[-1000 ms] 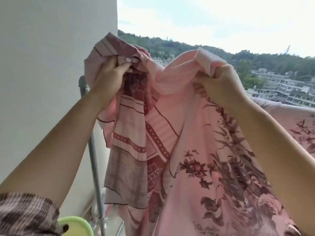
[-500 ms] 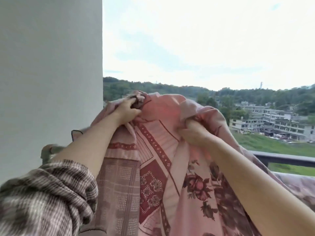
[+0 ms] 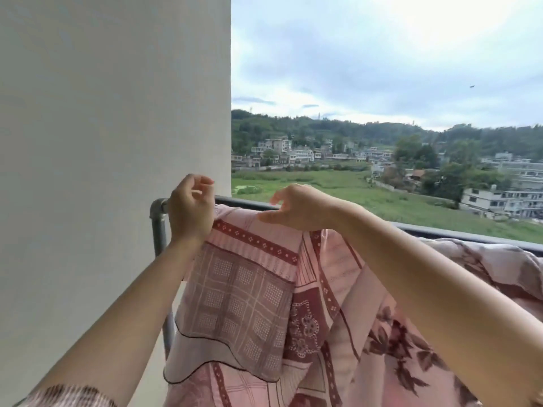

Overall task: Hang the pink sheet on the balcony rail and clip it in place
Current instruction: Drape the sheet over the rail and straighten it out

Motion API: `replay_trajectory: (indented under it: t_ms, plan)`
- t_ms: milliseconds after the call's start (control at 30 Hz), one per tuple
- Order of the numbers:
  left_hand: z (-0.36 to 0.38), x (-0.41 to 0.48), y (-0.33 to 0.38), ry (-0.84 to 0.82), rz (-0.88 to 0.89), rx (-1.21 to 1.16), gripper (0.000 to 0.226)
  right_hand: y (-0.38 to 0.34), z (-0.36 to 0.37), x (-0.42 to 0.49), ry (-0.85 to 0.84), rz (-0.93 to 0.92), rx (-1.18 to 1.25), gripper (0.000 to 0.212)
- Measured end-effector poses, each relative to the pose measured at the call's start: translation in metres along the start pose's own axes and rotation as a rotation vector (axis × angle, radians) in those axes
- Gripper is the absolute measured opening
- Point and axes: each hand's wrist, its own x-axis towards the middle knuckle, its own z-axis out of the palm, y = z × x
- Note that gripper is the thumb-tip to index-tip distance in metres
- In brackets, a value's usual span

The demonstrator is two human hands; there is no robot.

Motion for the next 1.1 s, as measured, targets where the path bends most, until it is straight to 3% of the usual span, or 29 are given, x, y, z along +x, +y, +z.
replay_trajectory:
  t_ms: [67, 100, 167, 267, 333, 467, 567, 633, 700, 767, 867, 967, 1033, 1100]
  plan:
    - [-0.015, -0.019, -0.030, 0.044, -0.216, -0.032, 0.017, -0.015, 0.015, 0.009, 0.009, -0.030, -0.092, 0.056]
    - [-0.019, -0.029, -0.043, -0.054, -0.345, -0.090, 0.028, -0.020, 0.022, 0.012, 0.024, -0.044, -0.138, 0.050]
    - [-0.028, -0.049, -0.063, -0.412, -0.523, -0.242, 0.052, -0.024, 0.033, 0.015, 0.091, -0.090, -0.221, 0.030]
    - [-0.042, -0.069, -0.071, -0.899, -0.520, -0.339, 0.054, -0.023, 0.036, 0.013, 0.159, -0.153, -0.281, 0.028]
    - [-0.046, -0.071, -0.071, -1.013, -0.435, -0.195, 0.041, -0.023, 0.032, 0.013, 0.178, -0.202, -0.345, 0.033]
    - [-0.051, -0.049, -0.071, -1.000, -0.372, 0.193, 0.023, -0.025, 0.021, 0.018, 0.280, -0.277, -0.568, 0.039]
    - [-0.068, -0.018, -0.052, -1.027, -0.390, 0.068, 0.021, -0.016, 0.004, 0.019, 0.388, -0.206, -0.541, 0.044]
    - [-0.070, 0.013, -0.034, -0.928, -0.319, -0.051, 0.023, -0.007, -0.014, 0.020, 0.466, -0.086, -0.273, 0.051]
    - [-0.056, 0.047, -0.012, -0.696, -0.231, -0.103, 0.024, 0.006, -0.035, 0.035, 0.525, 0.088, 0.082, 0.048]
    - [-0.029, 0.077, 0.013, -0.452, -0.104, -0.104, 0.010, 0.028, -0.056, 0.065, 0.598, 0.321, 0.416, 0.035]
    - [0.002, 0.098, 0.047, -0.362, 0.004, -0.088, 0.045, 0.053, -0.061, 0.091, 0.687, 0.536, 0.665, 0.027]
    - [0.002, 0.074, 0.035, -0.353, 0.028, 0.069, 0.060, 0.061, -0.038, 0.084, 0.523, 0.523, 0.644, 0.036]
    - [-0.011, 0.034, 0.004, -0.278, 0.037, 0.160, 0.065, 0.056, -0.019, 0.068, 0.184, 0.465, 0.549, 0.045]
    - [-0.024, -0.014, -0.027, -0.325, -0.007, 0.027, 0.076, 0.051, -0.006, 0.052, -0.216, 0.403, 0.467, 0.046]
